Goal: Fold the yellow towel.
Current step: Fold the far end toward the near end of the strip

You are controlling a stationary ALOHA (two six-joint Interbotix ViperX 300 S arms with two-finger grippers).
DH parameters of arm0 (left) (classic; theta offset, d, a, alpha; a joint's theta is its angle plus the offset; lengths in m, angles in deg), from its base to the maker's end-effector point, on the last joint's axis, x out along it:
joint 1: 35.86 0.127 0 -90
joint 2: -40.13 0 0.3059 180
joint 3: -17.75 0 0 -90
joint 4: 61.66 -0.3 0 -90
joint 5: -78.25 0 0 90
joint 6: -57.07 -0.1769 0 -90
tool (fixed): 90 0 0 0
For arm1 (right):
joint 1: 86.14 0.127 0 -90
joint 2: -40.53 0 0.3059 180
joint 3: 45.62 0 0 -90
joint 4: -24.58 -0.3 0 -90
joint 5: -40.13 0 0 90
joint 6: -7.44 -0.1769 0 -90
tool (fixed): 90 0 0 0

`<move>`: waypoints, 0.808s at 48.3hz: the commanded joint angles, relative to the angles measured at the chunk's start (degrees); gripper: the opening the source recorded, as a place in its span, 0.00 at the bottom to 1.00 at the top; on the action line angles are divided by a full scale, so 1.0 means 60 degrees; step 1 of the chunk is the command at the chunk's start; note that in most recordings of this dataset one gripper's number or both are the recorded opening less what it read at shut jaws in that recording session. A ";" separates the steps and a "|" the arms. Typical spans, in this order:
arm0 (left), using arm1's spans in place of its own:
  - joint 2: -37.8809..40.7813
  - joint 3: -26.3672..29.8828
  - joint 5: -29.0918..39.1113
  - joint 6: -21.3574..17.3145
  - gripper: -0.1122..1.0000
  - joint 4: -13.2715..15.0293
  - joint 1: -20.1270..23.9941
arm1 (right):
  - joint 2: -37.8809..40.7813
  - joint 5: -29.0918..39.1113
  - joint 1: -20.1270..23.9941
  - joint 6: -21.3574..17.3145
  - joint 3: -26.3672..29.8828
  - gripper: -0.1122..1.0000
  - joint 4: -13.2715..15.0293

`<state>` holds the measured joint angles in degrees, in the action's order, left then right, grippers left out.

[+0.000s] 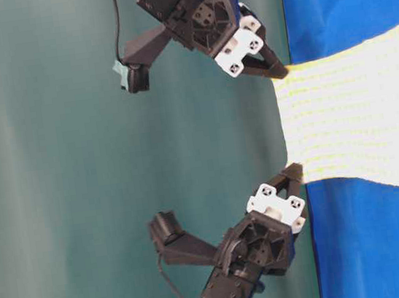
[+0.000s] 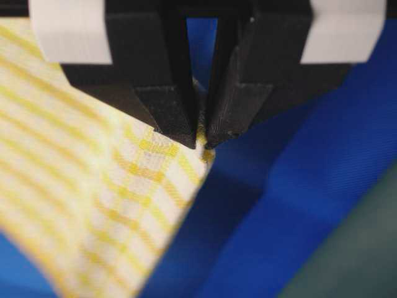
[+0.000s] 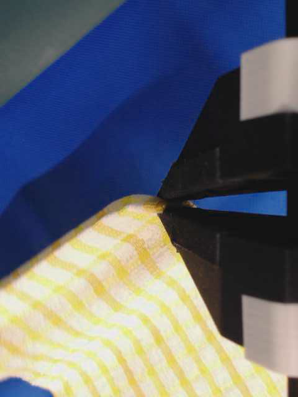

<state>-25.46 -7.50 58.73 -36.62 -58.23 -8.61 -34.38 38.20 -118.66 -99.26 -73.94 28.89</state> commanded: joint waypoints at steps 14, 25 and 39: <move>-0.1509 -0.1055 -0.0029 0.0146 0.14 0.0029 -0.1758 | -0.1626 -0.0117 0.1465 -0.0059 -0.1113 0.13 -0.0190; -0.2065 -0.1611 -0.0059 0.0952 0.14 0.0044 -0.3032 | -0.2461 -0.0337 0.2739 -0.0059 -0.1919 0.13 -0.0718; -0.2168 -0.1904 -0.0059 0.1743 0.13 0.0044 -0.4468 | -0.2681 -0.0527 0.4307 -0.0044 -0.2314 0.13 -0.1406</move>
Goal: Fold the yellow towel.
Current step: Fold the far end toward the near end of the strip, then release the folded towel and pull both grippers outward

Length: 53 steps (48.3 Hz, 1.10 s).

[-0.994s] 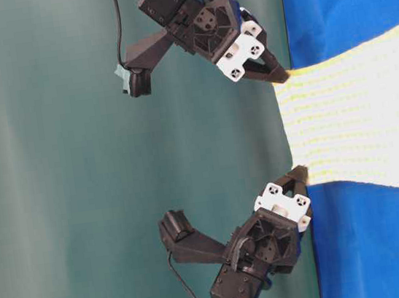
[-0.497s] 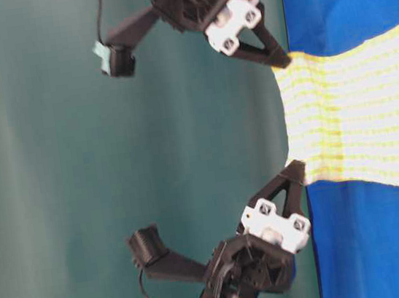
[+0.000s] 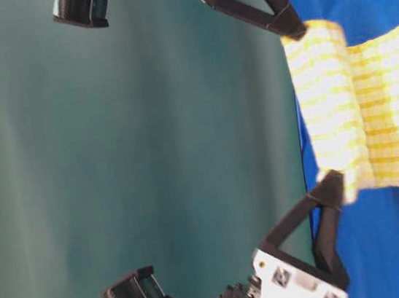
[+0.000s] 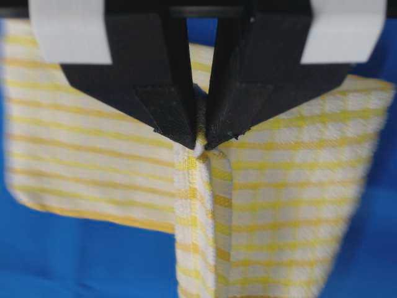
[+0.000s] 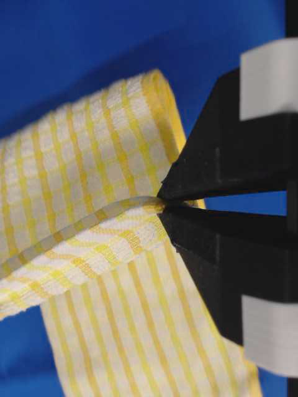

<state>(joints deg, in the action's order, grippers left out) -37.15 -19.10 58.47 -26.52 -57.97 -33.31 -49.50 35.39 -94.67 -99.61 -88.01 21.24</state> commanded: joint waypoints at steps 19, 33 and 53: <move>-0.0073 0.0146 -0.0029 0.0117 0.13 0.0000 -0.1465 | 0.0000 -0.0029 0.1216 0.0015 0.0059 0.13 -0.0366; 0.0469 0.0146 -0.0103 0.0132 0.14 0.0000 -0.1538 | 0.0645 -0.0059 0.1729 0.0015 0.0103 0.13 -0.0439; 0.0981 0.0308 -0.0410 0.0132 0.13 0.0000 -0.2080 | 0.0967 -0.0234 0.2256 0.0015 0.0249 0.13 -0.0483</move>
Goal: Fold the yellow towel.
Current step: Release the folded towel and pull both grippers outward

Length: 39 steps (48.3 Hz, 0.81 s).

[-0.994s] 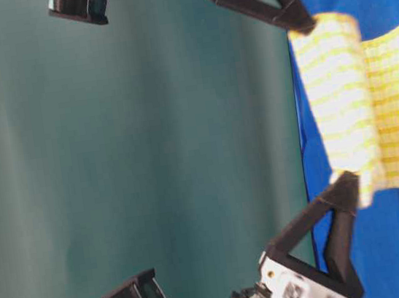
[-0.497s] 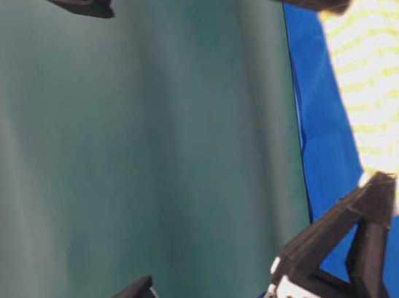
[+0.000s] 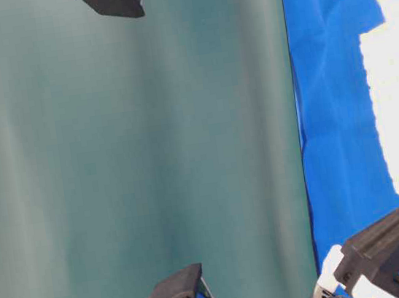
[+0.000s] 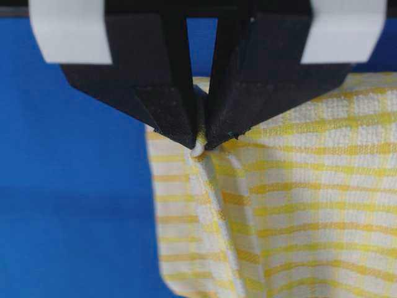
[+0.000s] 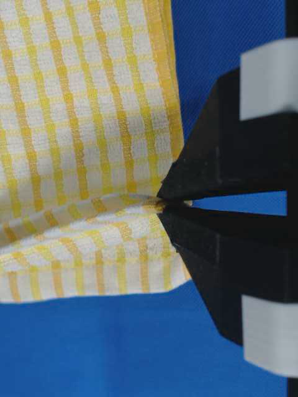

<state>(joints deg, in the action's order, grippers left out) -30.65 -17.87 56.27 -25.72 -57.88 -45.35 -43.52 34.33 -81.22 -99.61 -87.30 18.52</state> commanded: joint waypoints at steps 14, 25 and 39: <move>-0.0103 0.0117 -0.0029 -0.0015 0.13 -0.0015 0.0015 | 0.0103 -0.0015 0.0073 0.0015 0.0205 0.13 -0.0029; -0.0117 0.0132 0.0029 -0.0015 0.14 -0.0015 0.0015 | 0.0117 0.0015 0.0161 0.0015 0.0249 0.14 -0.0029; -0.0557 0.0132 0.0674 -0.0132 0.67 -0.0015 0.0015 | 0.0000 0.0352 0.0161 0.0103 0.0366 0.72 0.0015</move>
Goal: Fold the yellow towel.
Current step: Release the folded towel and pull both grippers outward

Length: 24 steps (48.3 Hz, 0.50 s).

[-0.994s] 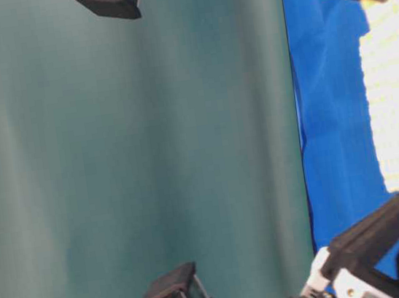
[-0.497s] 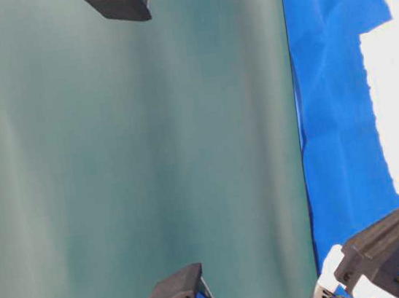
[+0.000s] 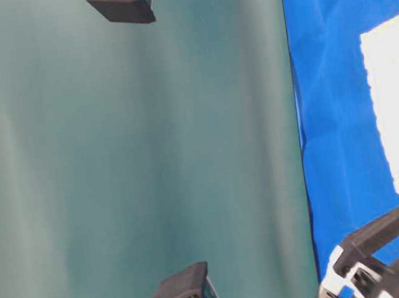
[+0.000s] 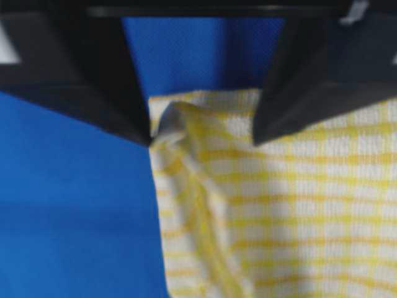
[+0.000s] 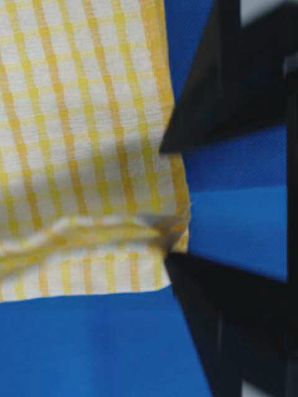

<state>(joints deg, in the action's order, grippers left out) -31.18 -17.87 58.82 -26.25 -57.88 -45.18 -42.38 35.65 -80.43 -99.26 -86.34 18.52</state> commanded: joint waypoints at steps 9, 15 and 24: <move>-0.1670 0.0103 0.1509 -0.0103 0.68 -0.0059 -0.0015 | -0.1143 0.0557 0.0029 0.0088 0.0205 0.79 0.0278; -0.2373 -0.0015 0.1992 -0.0190 0.63 -0.0073 0.0059 | -0.1904 0.0879 0.0029 0.0117 0.0117 0.79 0.0674; -0.3311 -0.0439 0.2241 -0.0659 0.63 -0.0073 0.0176 | -0.3296 0.1670 -0.0015 0.0117 -0.0117 0.79 0.1304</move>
<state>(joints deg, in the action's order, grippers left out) -48.05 -20.42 72.36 -29.42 -58.14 -44.30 -58.37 44.26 -80.43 -98.64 -87.04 25.20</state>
